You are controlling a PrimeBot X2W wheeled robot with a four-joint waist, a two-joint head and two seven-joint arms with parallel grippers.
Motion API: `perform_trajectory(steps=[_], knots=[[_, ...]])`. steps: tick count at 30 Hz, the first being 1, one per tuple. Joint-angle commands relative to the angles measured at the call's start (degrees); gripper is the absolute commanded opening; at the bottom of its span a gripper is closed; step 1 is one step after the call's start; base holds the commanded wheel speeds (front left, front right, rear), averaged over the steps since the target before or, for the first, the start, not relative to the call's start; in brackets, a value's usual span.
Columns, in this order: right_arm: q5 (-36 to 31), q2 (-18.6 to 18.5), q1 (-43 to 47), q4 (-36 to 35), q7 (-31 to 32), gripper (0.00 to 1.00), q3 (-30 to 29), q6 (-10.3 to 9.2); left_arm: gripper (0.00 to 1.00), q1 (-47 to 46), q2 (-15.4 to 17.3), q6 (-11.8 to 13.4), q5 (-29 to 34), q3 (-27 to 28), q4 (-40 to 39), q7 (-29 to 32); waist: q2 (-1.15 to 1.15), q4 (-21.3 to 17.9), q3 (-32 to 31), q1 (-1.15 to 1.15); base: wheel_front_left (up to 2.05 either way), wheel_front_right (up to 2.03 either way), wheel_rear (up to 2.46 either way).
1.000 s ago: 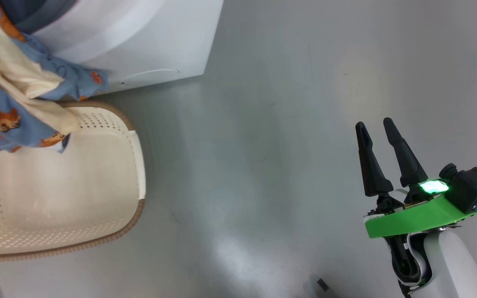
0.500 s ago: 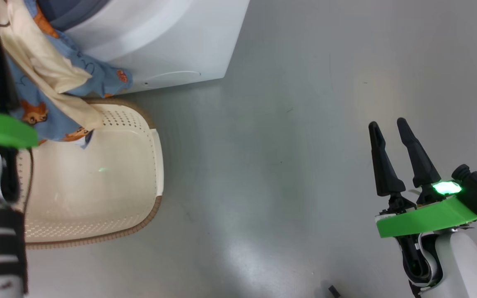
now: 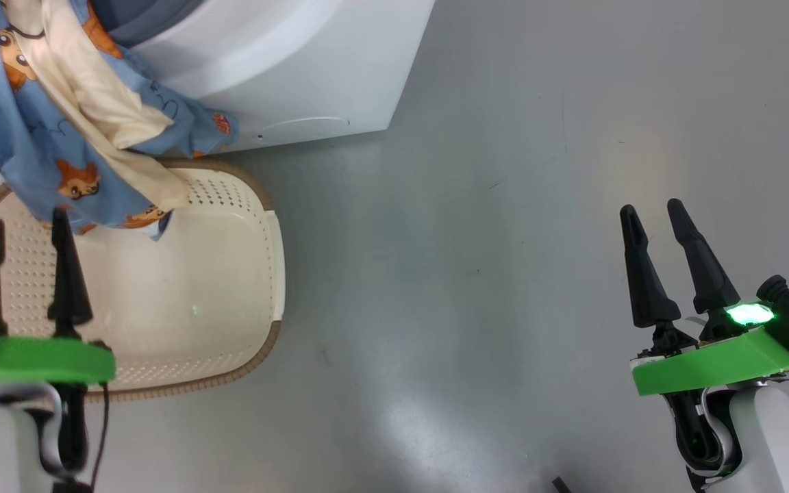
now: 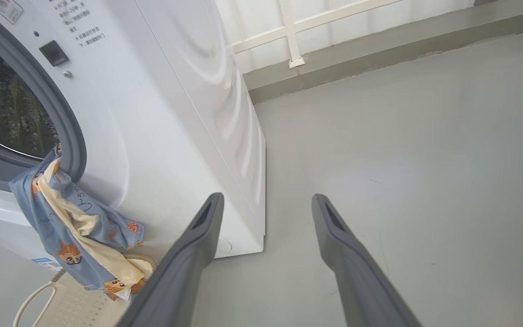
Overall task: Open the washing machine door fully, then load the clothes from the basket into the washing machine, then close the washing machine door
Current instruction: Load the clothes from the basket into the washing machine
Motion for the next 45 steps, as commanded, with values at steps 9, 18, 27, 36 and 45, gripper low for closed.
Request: perform_trajectory(steps=[9,18,27,36,45], knots=[[-0.11,-0.71,1.29,-1.29,-0.27,1.00,1.15,0.16,1.00,5.76,-0.99,-0.13,0.20,2.26,-5.82,-0.30,0.00,0.16,-0.02,0.00,0.00,0.00,0.00],[-0.17,-0.66,0.98,-1.29,-0.27,1.00,1.79,0.16,1.00,4.00,-0.75,-0.13,-1.29,0.76,-2.42,-0.30,0.00,0.10,0.73,0.00,0.00,0.00,0.00],[-0.17,-0.29,0.06,-1.60,-0.27,1.00,2.47,0.16,1.00,-5.11,2.53,-0.13,-3.85,-2.70,10.89,-0.30,0.00,-0.60,3.58,0.00,0.00,0.00,0.00],[-0.32,0.18,-1.34,-2.03,-0.27,1.00,3.71,0.16,1.00,-17.30,6.98,-0.13,-6.22,-4.58,26.00,-0.30,0.00,-2.02,6.65,0.00,0.00,0.00,0.00],[-0.34,0.45,-2.60,-2.68,-0.27,1.00,4.75,0.16,1.00,-26.74,11.54,-0.13,-6.86,-7.36,36.02,-0.30,0.00,-4.09,9.50,0.00,0.00,0.00,0.00]])
